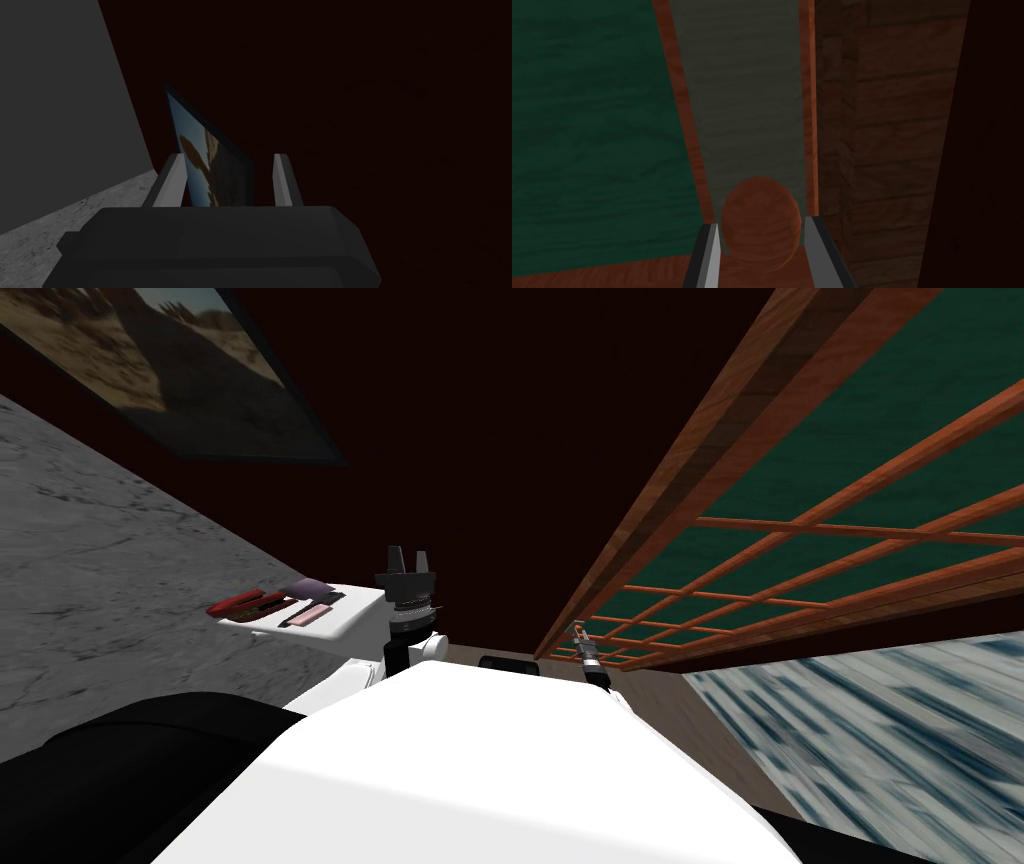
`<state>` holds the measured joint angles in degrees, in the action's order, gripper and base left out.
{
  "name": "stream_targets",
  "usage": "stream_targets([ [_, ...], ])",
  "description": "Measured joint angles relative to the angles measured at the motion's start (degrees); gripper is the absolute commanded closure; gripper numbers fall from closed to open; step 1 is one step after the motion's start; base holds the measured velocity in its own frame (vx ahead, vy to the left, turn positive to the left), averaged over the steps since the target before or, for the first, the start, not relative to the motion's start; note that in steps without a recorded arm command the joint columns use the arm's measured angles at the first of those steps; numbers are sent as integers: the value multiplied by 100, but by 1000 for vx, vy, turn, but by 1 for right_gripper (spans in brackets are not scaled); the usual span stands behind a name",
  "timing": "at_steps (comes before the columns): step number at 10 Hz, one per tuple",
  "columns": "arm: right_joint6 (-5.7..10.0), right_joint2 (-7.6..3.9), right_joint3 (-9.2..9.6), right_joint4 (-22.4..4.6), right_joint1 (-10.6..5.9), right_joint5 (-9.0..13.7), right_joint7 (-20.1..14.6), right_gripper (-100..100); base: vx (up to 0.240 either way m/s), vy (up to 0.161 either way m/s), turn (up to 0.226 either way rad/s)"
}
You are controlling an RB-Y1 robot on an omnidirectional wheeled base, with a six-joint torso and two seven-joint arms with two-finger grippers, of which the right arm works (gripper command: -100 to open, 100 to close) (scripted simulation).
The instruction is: Pull the door open
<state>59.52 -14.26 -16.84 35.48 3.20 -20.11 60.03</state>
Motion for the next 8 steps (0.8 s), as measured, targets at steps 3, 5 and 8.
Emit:
stream_targets([
  [3, 14, -1, -36, -44, -40, -34, -416, 100, -21, -8, 19],
  [5, 19, -1, -66, -78, -72, -61, -736, 100, -20, -6, 17],
  [8, 37, -3, -104, -131, -110, -95, -1148, 100, -22, -9, 16],
])
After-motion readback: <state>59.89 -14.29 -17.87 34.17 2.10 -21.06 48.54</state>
